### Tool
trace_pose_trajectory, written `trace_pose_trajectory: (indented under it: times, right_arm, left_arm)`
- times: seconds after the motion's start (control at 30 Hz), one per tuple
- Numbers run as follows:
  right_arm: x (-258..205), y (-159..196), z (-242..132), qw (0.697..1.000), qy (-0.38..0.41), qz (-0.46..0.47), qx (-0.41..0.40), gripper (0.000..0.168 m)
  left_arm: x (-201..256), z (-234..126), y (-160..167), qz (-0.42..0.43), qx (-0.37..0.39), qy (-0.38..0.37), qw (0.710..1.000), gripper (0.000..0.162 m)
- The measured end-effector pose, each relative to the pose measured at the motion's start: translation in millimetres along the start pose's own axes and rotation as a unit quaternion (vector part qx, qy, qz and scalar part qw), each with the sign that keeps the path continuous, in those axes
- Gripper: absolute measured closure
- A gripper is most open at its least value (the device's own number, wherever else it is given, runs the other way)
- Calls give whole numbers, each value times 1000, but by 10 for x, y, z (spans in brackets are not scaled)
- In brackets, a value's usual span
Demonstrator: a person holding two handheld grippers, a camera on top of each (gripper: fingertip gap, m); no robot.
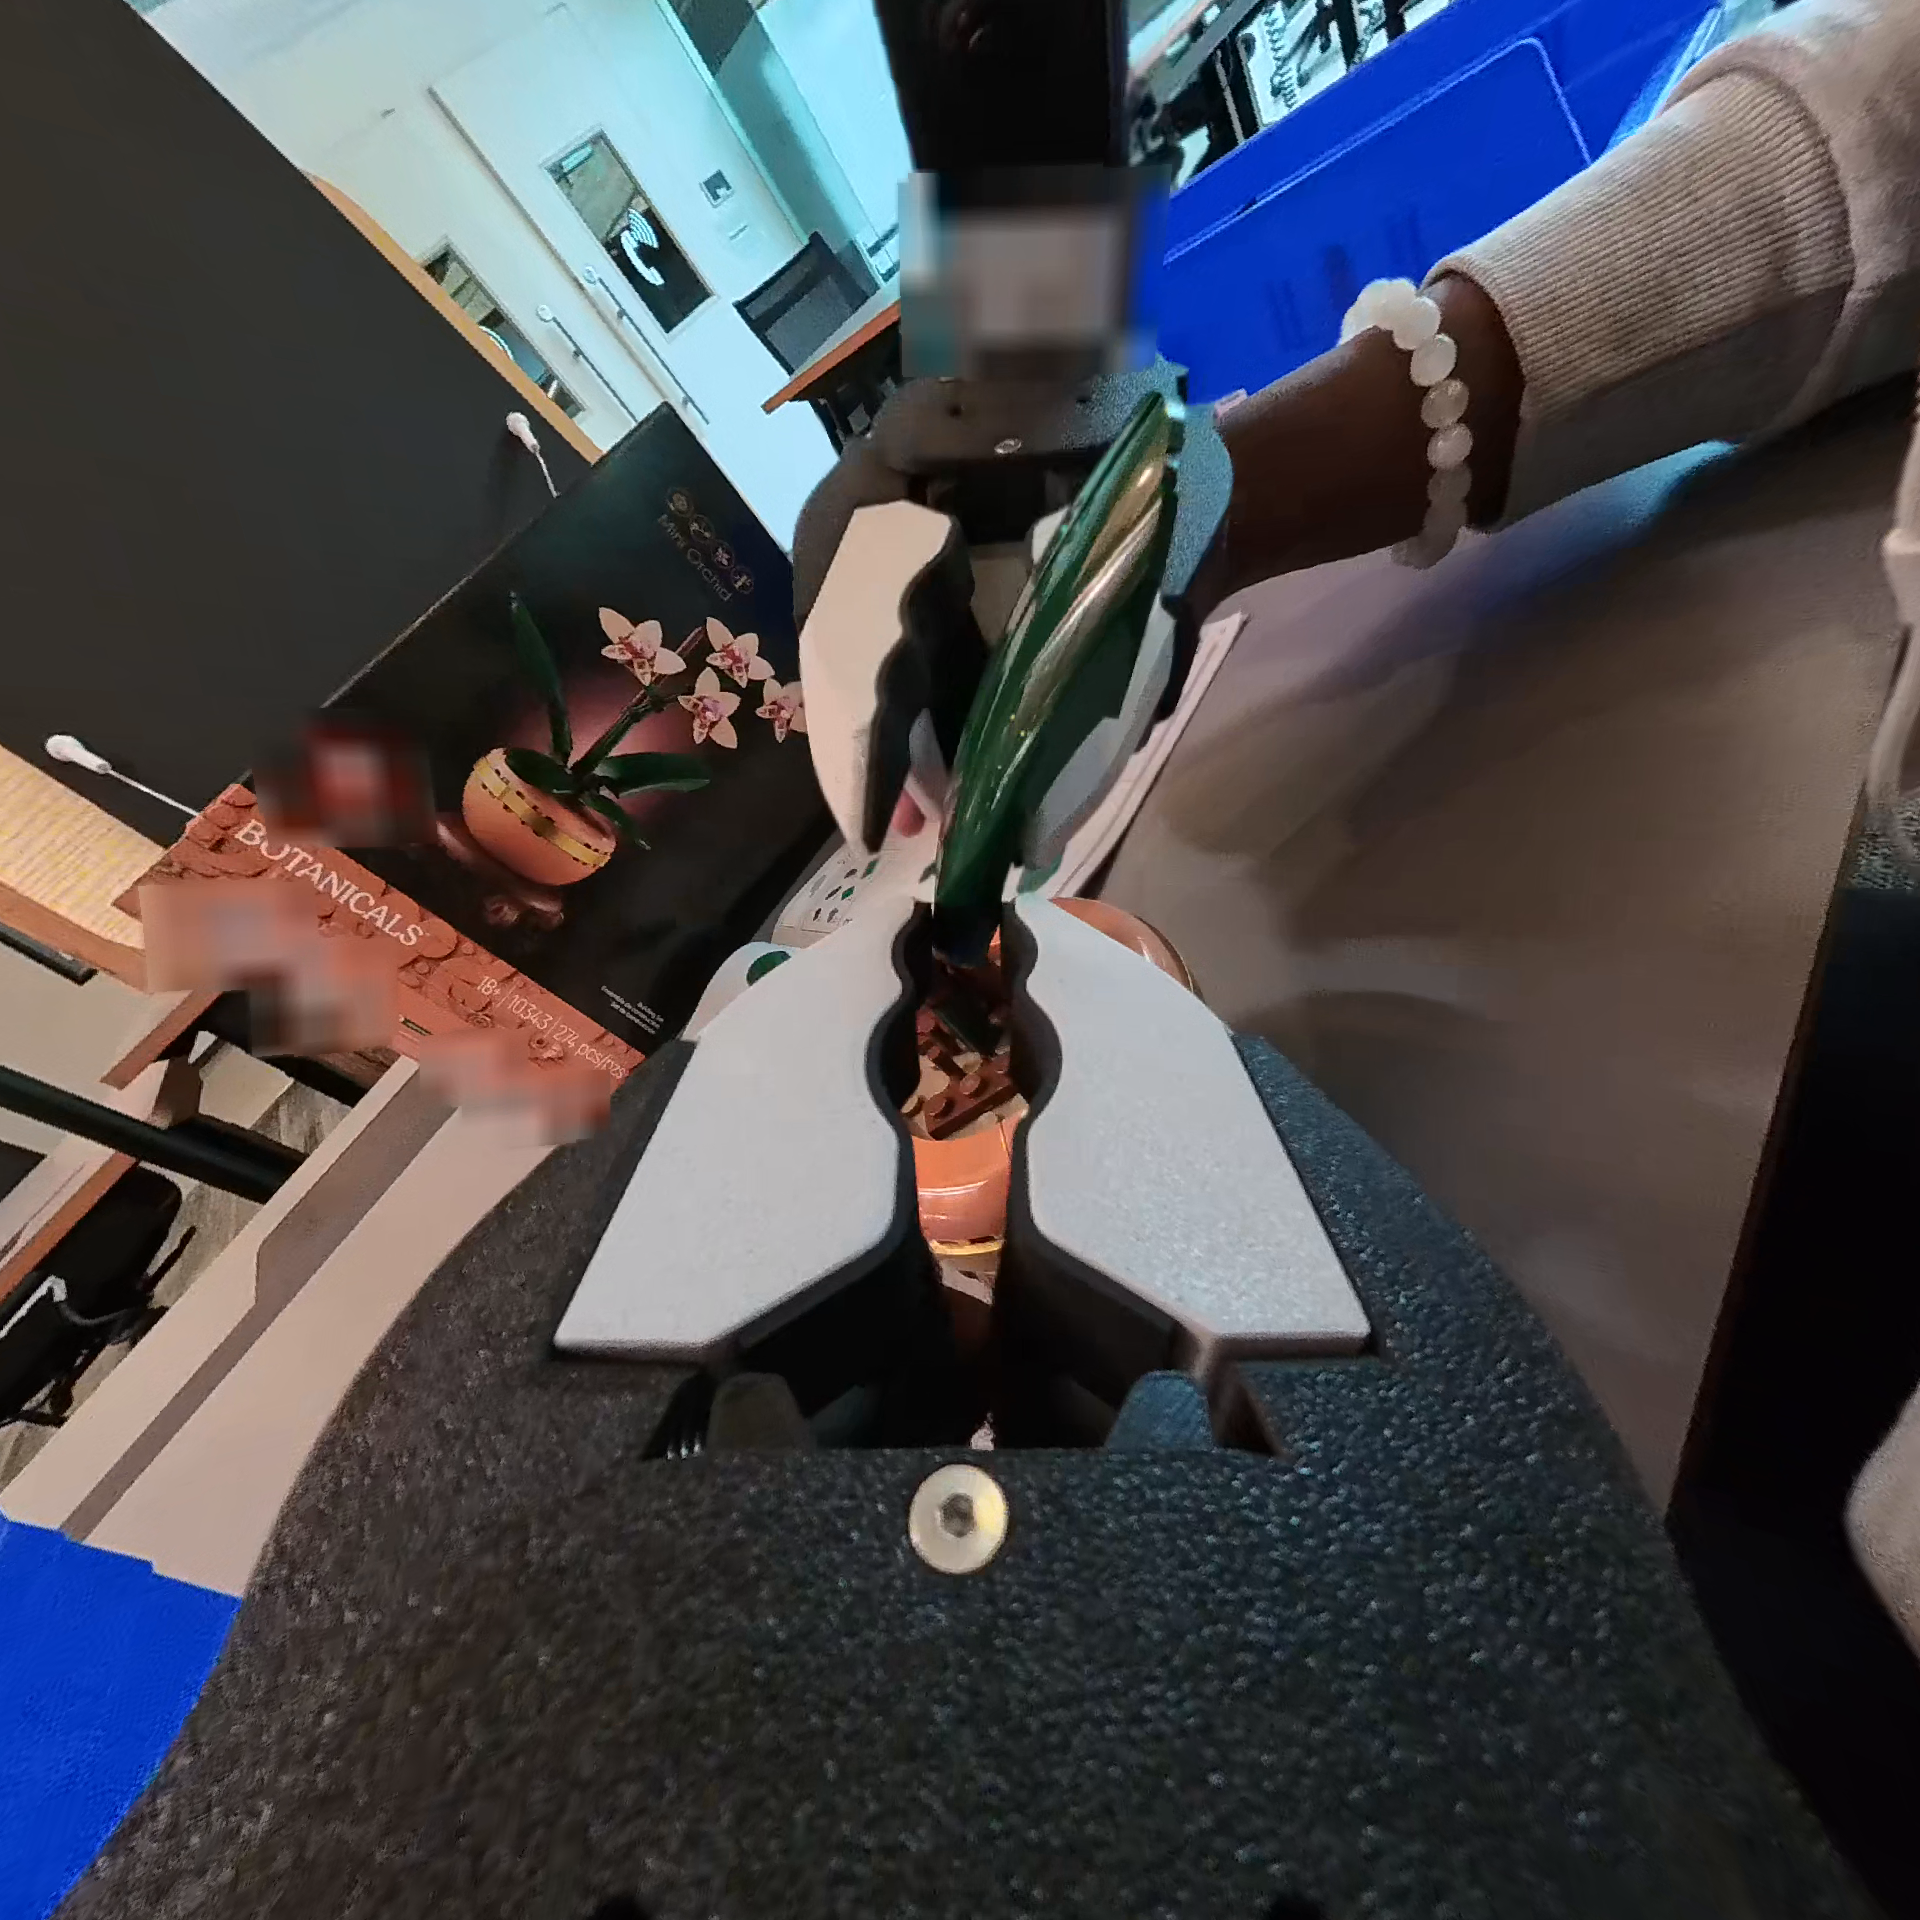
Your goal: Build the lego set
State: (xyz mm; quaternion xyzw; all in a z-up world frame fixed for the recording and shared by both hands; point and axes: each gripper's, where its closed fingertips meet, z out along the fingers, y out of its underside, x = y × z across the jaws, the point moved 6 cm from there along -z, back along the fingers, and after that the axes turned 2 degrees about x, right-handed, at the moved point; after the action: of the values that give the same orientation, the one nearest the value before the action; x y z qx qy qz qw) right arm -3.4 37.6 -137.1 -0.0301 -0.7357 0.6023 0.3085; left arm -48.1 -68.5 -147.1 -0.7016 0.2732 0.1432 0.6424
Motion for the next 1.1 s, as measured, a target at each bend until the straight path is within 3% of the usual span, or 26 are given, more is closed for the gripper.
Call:
trace_pose_trajectory:
  times: [0.1,0.57,0.83,1.1]
  right_arm:
    - [-22,51,27,1000,-12,13,-18,154]
    - [38,116,101,994,-55,73,-53,156]
    - [-29,75,90,990,-2,-75,-119,158]
    - [-17,73,94,990,-9,-59,-127,159]
  left_arm:
    - [2,8,0,-4,0,-2,1000,151]
    - [-3,5,1,-21,-10,-6,1000,151]
    - [23,7,-25,-8,-32,-10,999,151]
    - [15,9,-25,-39,-41,-11,998,151]
